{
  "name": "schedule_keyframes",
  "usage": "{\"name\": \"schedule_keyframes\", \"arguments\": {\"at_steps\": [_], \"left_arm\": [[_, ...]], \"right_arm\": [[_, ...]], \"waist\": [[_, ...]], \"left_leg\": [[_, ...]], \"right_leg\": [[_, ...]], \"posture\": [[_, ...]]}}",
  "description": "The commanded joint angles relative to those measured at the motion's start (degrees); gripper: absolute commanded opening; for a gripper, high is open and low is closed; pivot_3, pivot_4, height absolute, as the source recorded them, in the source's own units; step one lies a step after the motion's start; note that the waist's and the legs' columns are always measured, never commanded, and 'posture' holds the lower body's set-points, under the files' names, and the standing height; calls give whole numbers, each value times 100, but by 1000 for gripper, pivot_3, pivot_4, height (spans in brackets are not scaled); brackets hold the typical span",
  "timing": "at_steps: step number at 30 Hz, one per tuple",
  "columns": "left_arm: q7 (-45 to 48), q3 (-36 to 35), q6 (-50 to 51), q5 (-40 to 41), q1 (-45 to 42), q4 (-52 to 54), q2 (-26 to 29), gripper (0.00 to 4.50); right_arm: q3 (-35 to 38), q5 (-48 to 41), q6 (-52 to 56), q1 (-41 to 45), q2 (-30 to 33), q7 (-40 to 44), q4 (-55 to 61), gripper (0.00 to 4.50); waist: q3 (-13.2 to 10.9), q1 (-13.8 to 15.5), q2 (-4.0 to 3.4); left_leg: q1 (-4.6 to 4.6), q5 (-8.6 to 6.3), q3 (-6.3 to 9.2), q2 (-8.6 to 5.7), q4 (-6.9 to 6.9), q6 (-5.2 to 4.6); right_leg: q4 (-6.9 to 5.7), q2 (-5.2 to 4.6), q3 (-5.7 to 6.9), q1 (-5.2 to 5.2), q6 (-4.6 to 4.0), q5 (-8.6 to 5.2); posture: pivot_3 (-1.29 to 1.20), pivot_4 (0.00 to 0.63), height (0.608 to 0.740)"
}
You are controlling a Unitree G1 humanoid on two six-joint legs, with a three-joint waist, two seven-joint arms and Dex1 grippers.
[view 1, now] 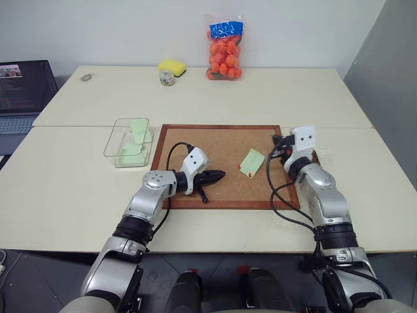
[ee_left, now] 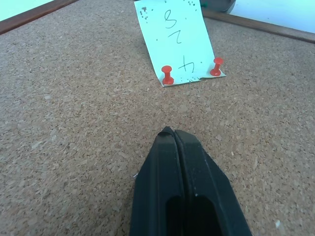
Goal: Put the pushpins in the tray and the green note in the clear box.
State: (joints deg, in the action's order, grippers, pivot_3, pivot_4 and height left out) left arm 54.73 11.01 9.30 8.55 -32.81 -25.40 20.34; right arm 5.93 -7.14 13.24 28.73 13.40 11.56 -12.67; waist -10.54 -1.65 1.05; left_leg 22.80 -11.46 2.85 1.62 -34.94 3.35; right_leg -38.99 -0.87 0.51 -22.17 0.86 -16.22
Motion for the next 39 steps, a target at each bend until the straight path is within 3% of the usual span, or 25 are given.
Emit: {"name": "schedule_keyframes", "arguments": {"at_steps": [1,16,17,18,21,35,39], "left_arm": [[-41,143,168,-264,185,-274,92,0],[45,179,141,-290,165,-259,111,0],[50,179,138,-293,163,-260,111,0],[58,180,131,-297,165,-261,114,0],[69,182,114,-306,161,-273,115,0],[30,181,82,-329,145,-327,18,0],[60,187,82,-331,103,-358,13,0]], "right_arm": [[388,185,119,9,192,-585,59,8],[519,-157,1093,-360,189,-469,681,8],[530,-152,1102,-362,193,-478,693,528],[541,-154,1110,-368,197,-479,714,623],[545,-157,1133,-403,206,-462,796,1493],[461,-170,1341,-641,233,-358,1096,4280],[460,-8,1247,-685,261,-499,950,4280]], "waist": [[0,0,0],[1,-6,-2],[1,-6,-2],[1,-6,-2],[1,-6,-2],[1,-4,-2],[1,-3,-2]], "left_leg": [[0,0,0,0,0,0],[1,0,-2,0,1,0],[1,0,-2,0,1,0],[1,0,-2,0,1,0],[1,0,-2,1,1,0],[2,0,-3,0,2,0],[2,0,-3,0,2,0]], "right_leg": [[0,0,0,0,0,0],[1,1,-2,-1,0,0],[1,1,-2,-1,0,0],[1,1,-2,-1,0,0],[1,2,-1,-1,0,0],[2,2,-2,-2,0,0],[4,1,-1,-2,0,-1]], "posture": [[0,150,740],[0,150,740],[0,150,740],[0,150,740],[0,150,740],[0,150,740],[0,150,740]]}}
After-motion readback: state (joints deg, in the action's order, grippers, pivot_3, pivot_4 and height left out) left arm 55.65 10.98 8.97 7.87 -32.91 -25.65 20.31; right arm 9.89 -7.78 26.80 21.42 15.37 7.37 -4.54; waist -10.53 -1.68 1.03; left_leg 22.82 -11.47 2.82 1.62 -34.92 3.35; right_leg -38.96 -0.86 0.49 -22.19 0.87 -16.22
